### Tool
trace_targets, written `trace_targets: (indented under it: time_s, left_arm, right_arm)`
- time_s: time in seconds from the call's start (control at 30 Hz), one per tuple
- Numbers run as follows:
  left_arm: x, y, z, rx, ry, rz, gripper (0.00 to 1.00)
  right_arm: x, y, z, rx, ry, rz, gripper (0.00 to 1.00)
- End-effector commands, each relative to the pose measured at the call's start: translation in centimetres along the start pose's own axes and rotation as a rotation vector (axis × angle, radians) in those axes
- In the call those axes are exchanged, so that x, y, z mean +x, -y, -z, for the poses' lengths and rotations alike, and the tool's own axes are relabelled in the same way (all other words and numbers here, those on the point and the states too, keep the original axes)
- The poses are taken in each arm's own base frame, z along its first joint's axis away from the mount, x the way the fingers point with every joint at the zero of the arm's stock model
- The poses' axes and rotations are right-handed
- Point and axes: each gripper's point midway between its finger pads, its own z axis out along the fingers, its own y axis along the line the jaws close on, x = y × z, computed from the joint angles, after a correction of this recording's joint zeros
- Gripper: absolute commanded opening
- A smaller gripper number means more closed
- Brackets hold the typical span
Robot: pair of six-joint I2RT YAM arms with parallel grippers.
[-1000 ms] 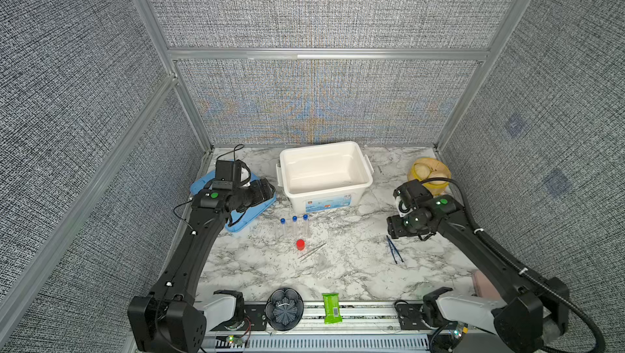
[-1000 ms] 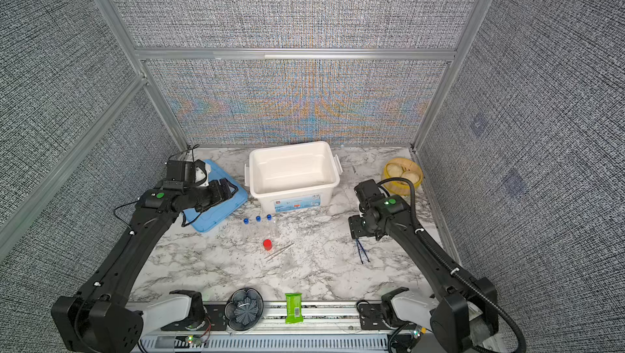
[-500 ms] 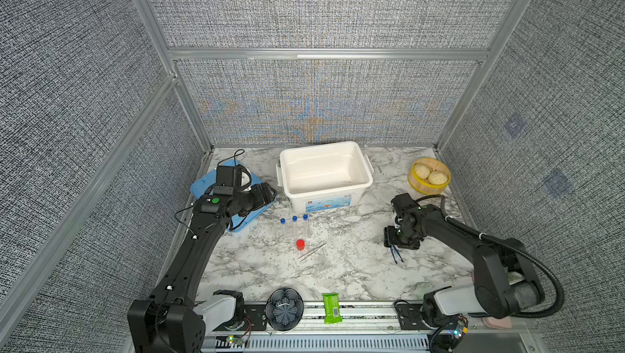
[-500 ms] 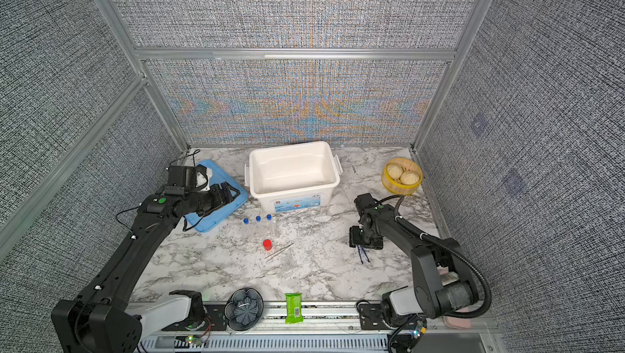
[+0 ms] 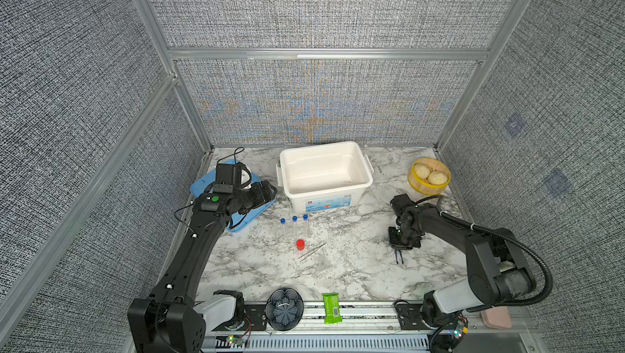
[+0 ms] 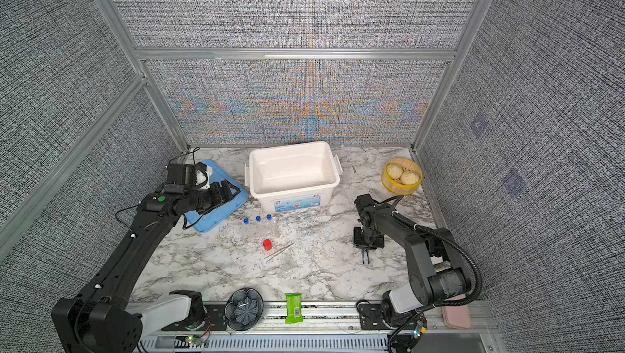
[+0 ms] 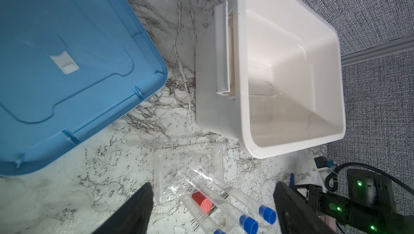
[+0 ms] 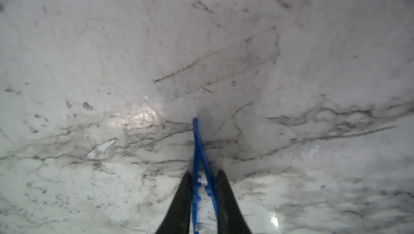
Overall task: Organize the chemistry lab equipment
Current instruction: 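Lower the right gripper onto the blue tweezers and close on them, then lift the blue tweezers with the right gripper and carry them over the bin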
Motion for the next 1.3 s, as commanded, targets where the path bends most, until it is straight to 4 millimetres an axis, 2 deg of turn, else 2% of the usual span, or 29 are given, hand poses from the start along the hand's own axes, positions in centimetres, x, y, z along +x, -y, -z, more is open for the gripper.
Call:
trace_targets:
  time_s: [0.0, 0.17, 0.23, 0.33, 0.43, 0.6, 0.67, 0.8, 0.9, 1.0, 1.13, 1.27]
  left_arm:
    - [0.1, -0.1, 0.3, 0.002, 0.012, -0.020, 0.86]
    - [0.4, -0.3, 0.0, -0.003, 0.000, -0.016, 0.86]
    - [0.4, -0.3, 0.0, 0.001, -0.001, -0.018, 0.86]
    - [0.3, -0.2, 0.0, -0.003, -0.006, -0.026, 0.86]
    - [0.1, -0.3, 0.4, -0.020, -0.002, -0.025, 0.86]
    - [0.0, 0.1, 0.5, -0.004, 0.001, -0.023, 0.86]
    - [0.1, 0.2, 0.6, 0.000, -0.002, -0.012, 0.86]
    - [0.2, 0.6, 0.3, 0.033, -0.005, -0.008, 0.86]
    - [0.0, 0.8, 0.1, 0.037, -0.008, 0.009, 0.86]
    - [-0.7, 1.4, -0.3, 0.076, 0.013, 0.025, 0.85]
    - [-1.7, 2.7, -1.5, 0.143, -0.001, 0.068, 0.85]
    - [-2.4, 3.8, -2.8, 0.205, -0.039, 0.097, 0.83]
  right_arm:
    - [1.2, -1.3, -0.4, -0.072, -0.061, -0.004, 0.05]
    - [0.7, -1.8, 0.3, -0.098, -0.024, -0.018, 0.03]
    - [0.3, -2.2, 1.2, -0.121, 0.000, -0.017, 0.03]
    - [-0.6, -2.8, 3.6, -0.154, 0.059, -0.012, 0.03]
    - [-2.3, -3.8, 7.7, -0.207, 0.162, 0.009, 0.03]
    - [-6.1, -6.6, 16.8, -0.318, 0.401, 0.114, 0.03]
    - [-7.2, -8.1, 19.8, -0.359, 0.473, 0.192, 0.03]
    - [-9.3, -11.6, 24.0, -0.411, 0.571, 0.378, 0.03]
    - [-10.9, -14.7, 25.8, -0.466, 0.623, 0.486, 0.03]
    - [-12.3, -18.1, 26.7, -0.532, 0.676, 0.589, 0.03]
    - [-14.1, -21.8, 26.5, -0.552, 0.694, 0.710, 0.02]
    - [-15.7, -25.2, 25.2, -0.542, 0.689, 0.847, 0.01]
